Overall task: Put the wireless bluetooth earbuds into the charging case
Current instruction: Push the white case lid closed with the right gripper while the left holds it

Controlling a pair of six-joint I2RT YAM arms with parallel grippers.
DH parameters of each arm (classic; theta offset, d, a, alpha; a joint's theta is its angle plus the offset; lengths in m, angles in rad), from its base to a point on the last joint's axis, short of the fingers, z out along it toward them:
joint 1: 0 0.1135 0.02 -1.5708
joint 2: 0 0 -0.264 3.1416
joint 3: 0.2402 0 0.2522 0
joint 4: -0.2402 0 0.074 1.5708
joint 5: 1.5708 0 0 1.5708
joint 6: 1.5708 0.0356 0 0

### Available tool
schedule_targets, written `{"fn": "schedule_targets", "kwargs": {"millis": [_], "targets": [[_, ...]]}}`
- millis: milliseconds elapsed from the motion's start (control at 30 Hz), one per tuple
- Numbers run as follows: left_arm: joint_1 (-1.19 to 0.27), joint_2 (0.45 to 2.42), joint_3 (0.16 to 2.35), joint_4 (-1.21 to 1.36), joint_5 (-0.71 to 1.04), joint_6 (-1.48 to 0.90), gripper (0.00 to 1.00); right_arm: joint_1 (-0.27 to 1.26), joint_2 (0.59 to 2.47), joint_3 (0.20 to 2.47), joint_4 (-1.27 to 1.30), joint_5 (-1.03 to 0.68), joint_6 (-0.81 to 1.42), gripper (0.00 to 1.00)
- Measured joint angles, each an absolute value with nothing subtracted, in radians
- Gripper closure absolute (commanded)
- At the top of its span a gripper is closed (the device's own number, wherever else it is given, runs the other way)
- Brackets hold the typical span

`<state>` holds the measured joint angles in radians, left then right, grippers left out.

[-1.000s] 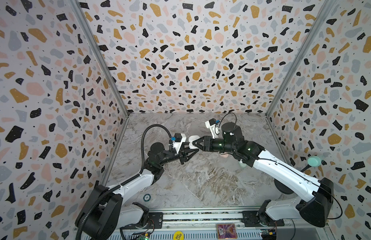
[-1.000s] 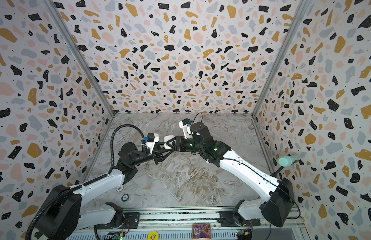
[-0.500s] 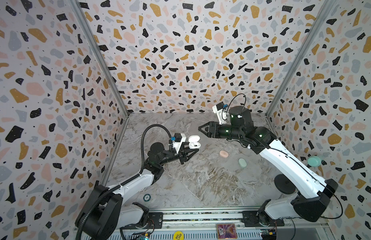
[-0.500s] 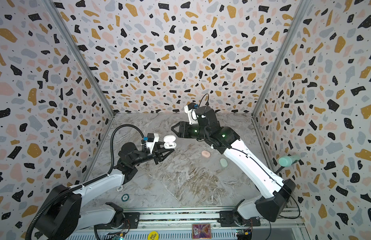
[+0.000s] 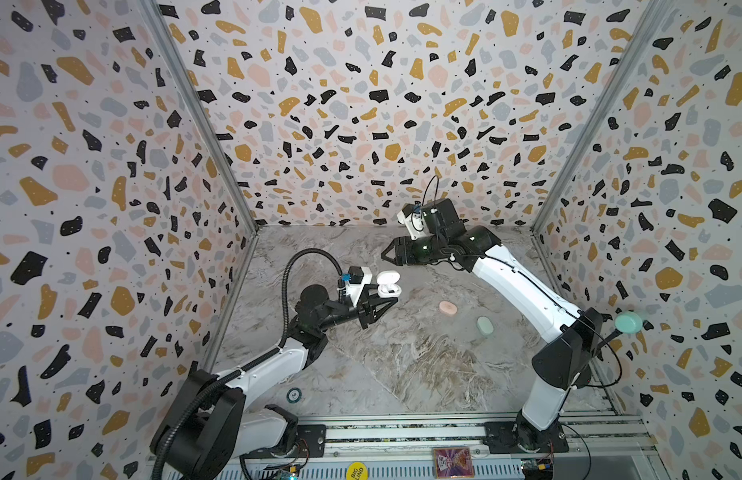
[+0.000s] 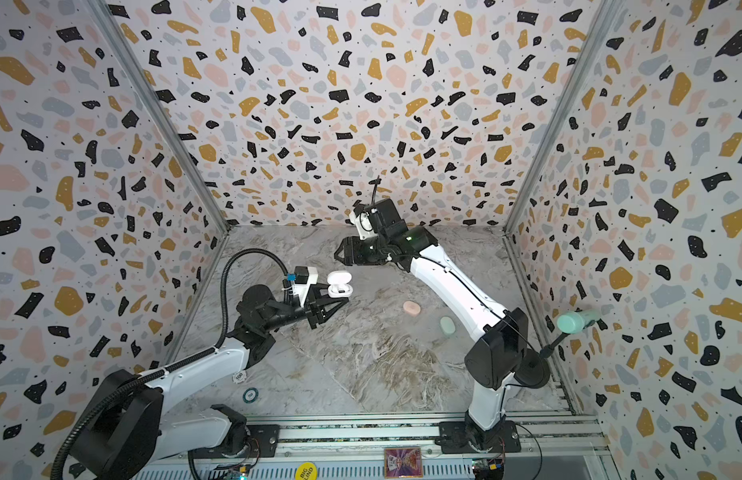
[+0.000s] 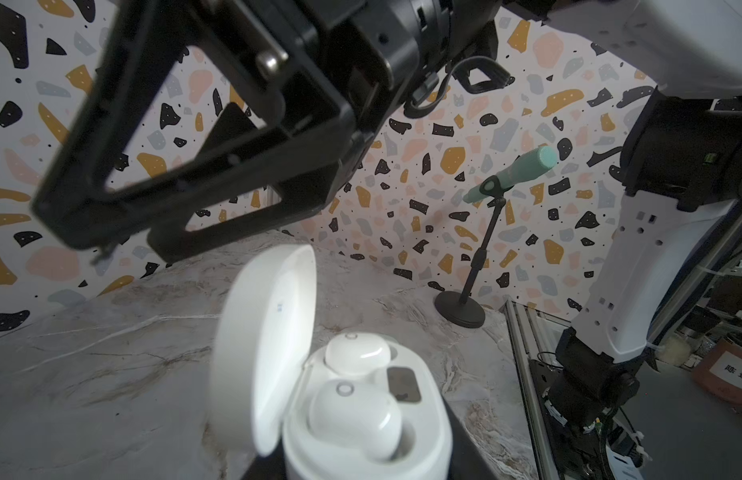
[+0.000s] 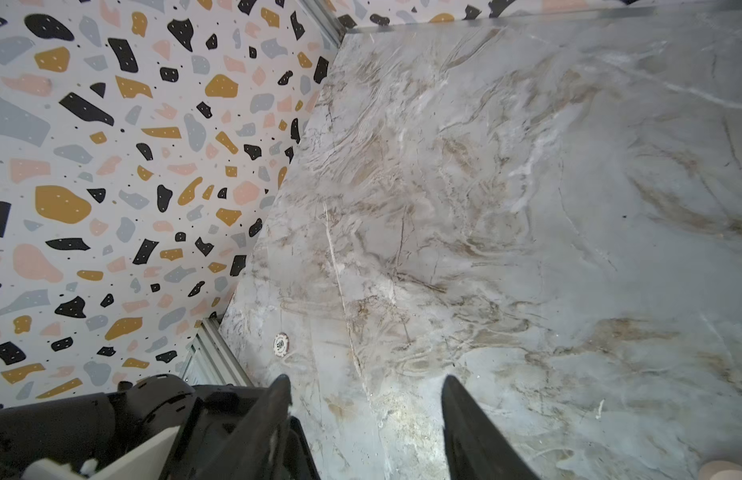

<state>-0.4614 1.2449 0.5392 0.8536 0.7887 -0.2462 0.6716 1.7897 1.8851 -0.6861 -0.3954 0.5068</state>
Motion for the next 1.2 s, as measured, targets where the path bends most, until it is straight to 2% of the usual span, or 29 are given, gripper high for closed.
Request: {"fn": "schedule_targets", "kwargs": {"millis": [300, 500, 600, 733, 833, 1033, 1200], "targets": [[-0.461, 1.245, 0.539, 0.853, 0.788, -0.246, 0.68, 0.738, 1.778, 1.884, -0.754, -0.414, 0.489, 0.41], [-0.461, 1.245, 0.539, 0.853, 0.788, -0.244, 0.68, 0.774, 1.67, 1.797, -0.778, -0.398, 0.508, 0.41], [-0.461, 1.245, 0.539, 0.853, 0.788, -0.242, 0.68, 0.775, 1.617, 1.762, -0.789, -0.38, 0.529, 0.35], [-0.461, 1.245, 0.539, 0.852, 0.788, -0.238, 0.68, 0.776, 1.6, 1.76, -0.808, -0.342, 0.543, 0.19], [-0.462, 1.245, 0.539, 0.85, 0.788, -0.233, 0.68, 0.785, 1.62, 1.781, -0.852, -0.308, 0.547, 0.13], [-0.462, 1.245, 0.539, 0.832, 0.788, -0.221, 0.68, 0.819, 1.695, 1.855, -0.912, -0.27, 0.548, 0.11], [-0.463, 1.245, 0.539, 0.827, 0.787, -0.219, 0.68, 0.83, 1.72, 1.862, -0.927, -0.268, 0.55, 0.13]]}}
